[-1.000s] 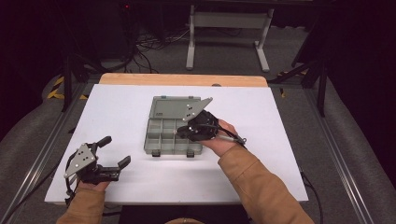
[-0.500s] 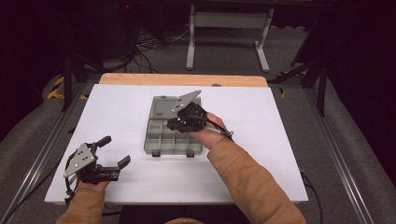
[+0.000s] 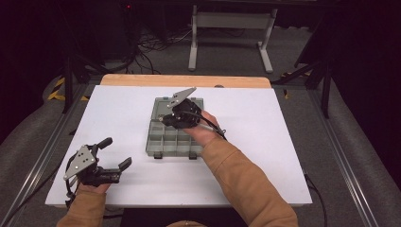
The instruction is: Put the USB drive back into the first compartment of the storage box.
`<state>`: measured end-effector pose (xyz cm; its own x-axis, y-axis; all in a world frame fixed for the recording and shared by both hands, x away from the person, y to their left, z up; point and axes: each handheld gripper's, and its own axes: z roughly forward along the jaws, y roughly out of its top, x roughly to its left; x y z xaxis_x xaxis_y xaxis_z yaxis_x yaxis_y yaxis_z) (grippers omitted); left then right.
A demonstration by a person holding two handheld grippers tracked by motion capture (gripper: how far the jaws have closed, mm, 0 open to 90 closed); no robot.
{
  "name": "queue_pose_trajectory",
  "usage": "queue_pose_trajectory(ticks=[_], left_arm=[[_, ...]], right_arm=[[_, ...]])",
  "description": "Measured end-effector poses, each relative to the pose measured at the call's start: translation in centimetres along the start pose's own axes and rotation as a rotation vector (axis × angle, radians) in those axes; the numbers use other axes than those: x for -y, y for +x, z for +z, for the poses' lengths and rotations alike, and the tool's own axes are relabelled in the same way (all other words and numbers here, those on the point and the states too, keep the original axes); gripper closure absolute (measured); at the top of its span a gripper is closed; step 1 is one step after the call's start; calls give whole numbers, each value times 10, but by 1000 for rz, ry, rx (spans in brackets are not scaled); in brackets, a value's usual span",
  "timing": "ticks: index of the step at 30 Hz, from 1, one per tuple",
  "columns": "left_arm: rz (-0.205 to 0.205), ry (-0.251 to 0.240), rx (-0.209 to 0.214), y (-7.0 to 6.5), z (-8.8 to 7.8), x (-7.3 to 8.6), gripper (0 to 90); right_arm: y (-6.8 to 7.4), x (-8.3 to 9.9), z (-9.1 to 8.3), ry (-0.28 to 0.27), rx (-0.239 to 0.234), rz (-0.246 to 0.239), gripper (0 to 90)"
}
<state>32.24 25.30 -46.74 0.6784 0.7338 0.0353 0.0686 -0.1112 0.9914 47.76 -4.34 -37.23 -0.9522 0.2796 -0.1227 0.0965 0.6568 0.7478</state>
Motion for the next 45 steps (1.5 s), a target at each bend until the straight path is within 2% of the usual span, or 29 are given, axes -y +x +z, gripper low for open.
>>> queue_pose_trajectory(ticks=[12, 21, 29, 45], left_arm=[[3, 2, -1, 0, 0, 0, 24], [3, 3, 0, 1, 0, 0, 24], [4, 5, 2, 1, 0, 0, 24], [5, 9, 2, 1, 0, 1, 23]], right_arm=[[-9, -1, 23, 12, 7, 13, 787], [-11, 0, 34, 15, 11, 13, 784], [-14, 5, 51, 25, -2, 29, 785], [-15, 10, 66, 56, -21, 49, 784]])
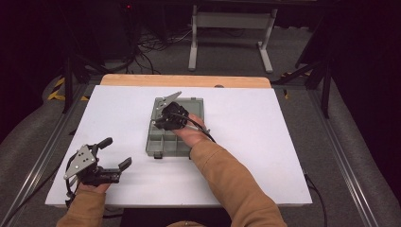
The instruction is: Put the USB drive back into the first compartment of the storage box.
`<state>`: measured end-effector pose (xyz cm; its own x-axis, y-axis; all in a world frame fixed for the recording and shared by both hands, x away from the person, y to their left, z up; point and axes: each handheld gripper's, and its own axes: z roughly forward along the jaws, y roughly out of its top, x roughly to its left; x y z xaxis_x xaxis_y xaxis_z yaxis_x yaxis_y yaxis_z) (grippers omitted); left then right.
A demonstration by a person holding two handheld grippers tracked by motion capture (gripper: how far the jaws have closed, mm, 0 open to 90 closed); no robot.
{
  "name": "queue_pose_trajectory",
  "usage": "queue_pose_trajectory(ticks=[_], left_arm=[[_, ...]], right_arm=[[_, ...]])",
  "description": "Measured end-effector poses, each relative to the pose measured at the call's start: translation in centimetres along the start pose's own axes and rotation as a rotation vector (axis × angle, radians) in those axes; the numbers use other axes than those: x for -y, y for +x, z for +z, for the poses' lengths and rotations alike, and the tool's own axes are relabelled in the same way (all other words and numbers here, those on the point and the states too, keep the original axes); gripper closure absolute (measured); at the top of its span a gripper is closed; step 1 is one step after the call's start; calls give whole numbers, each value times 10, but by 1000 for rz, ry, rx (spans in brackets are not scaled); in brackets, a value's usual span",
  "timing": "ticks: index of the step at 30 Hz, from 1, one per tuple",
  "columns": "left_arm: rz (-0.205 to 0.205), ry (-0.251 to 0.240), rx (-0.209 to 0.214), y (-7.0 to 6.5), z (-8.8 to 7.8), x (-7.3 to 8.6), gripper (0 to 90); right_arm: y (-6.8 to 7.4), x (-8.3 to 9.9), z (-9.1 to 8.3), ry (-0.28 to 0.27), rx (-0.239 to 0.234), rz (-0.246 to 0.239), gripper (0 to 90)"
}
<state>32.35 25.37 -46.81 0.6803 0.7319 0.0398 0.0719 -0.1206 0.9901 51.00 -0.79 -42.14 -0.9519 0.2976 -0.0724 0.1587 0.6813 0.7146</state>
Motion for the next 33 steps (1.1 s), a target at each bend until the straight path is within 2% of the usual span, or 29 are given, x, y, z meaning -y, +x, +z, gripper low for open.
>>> queue_pose_trajectory(ticks=[33], left_arm=[[-1, 3, 3, 0, 1, 0, 24]], right_arm=[[2, 6, 17, 68, -14, 1, 783]])
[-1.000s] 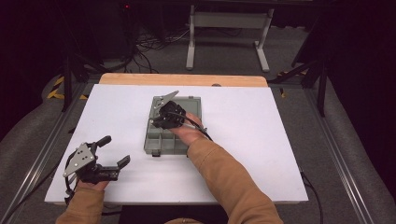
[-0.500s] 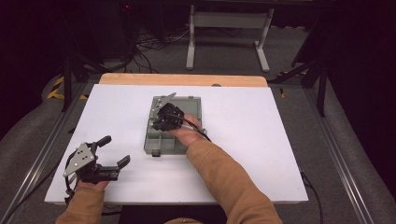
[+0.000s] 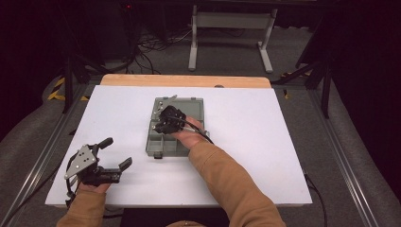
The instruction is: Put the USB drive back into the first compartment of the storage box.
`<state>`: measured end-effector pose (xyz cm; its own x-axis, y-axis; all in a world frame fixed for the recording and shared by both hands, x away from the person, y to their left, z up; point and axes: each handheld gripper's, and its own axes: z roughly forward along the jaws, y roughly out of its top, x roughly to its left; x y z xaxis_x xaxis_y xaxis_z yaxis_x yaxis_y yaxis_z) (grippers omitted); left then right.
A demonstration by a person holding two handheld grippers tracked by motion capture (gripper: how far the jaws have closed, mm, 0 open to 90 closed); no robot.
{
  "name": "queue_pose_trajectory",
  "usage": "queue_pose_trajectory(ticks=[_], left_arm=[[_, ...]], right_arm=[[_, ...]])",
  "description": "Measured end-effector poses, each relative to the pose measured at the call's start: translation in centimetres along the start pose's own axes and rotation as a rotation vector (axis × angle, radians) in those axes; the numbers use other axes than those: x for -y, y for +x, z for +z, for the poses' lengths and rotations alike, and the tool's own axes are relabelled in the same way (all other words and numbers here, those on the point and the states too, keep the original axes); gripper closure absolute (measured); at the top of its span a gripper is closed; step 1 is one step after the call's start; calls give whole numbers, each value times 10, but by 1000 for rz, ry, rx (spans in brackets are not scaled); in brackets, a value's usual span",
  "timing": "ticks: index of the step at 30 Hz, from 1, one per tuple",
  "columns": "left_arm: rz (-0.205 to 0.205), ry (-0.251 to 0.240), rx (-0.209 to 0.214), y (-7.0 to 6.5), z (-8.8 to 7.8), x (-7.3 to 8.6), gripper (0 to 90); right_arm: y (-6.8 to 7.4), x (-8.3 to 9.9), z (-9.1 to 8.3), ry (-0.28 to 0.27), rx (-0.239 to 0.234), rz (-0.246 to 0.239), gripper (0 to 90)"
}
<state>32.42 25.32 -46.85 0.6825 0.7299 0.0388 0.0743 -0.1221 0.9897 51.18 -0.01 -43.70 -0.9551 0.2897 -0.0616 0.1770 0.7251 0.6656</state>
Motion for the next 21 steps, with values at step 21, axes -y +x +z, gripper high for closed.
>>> queue_pose_trajectory(ticks=[21], left_arm=[[2, -2, 1, 0, 0, 0, 24]], right_arm=[[3, -3, -10, -35, 16, -12, 660]])
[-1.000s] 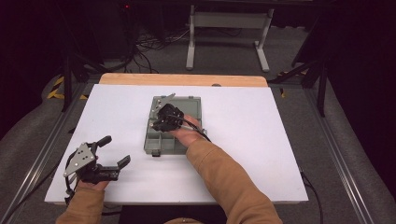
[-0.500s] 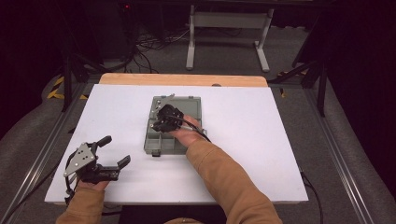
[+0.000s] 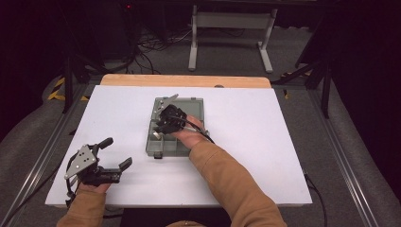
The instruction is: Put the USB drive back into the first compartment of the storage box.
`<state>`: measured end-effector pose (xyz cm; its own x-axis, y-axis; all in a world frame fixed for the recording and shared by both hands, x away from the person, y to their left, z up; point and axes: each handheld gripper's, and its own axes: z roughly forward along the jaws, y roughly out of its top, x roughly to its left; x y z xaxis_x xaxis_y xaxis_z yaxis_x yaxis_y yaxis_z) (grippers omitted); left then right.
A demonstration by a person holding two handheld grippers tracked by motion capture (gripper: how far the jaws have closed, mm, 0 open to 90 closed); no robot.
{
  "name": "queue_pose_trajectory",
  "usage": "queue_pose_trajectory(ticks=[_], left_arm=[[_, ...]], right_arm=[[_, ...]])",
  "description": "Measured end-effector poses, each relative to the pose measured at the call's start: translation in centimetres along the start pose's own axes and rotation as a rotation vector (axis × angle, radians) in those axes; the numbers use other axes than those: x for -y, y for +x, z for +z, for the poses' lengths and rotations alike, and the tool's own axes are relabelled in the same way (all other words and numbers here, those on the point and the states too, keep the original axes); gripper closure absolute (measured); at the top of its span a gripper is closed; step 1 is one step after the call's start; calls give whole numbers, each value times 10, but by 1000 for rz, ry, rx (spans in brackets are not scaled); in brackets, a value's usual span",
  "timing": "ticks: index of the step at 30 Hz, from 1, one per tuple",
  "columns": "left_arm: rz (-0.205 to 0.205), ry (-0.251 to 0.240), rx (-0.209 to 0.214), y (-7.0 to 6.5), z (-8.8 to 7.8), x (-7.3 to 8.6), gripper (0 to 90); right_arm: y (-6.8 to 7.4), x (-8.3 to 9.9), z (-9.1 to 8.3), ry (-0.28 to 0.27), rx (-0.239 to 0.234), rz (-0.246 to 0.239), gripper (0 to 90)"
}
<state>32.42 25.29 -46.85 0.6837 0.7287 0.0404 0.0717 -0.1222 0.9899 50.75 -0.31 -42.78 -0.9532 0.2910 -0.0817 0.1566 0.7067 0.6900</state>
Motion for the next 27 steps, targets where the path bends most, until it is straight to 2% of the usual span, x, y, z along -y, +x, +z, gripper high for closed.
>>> queue_pose_trajectory(ticks=[2, 8, 13, 18, 20, 27], left_arm=[[-2, 0, 1, 0, 0, 0, 24], [0, 3, 0, 0, 0, 0, 24], [-3, -2, 0, -1, 1, 0, 24], [-1, 1, 0, -1, 1, 0, 24], [-2, 6, -5, -1, 0, -1, 24], [4, 7, 1, -1, 1, 0, 24]], right_arm=[[0, -1, -3, -13, 3, 3, 604], [2, -4, -20, -73, -3, 30, 353], [4, -6, -40, -117, 11, 27, 222], [8, -5, -57, -153, 35, 20, 164], [11, -3, -72, -182, 42, 20, 149], [17, 3, -94, -214, 54, 11, 137]])
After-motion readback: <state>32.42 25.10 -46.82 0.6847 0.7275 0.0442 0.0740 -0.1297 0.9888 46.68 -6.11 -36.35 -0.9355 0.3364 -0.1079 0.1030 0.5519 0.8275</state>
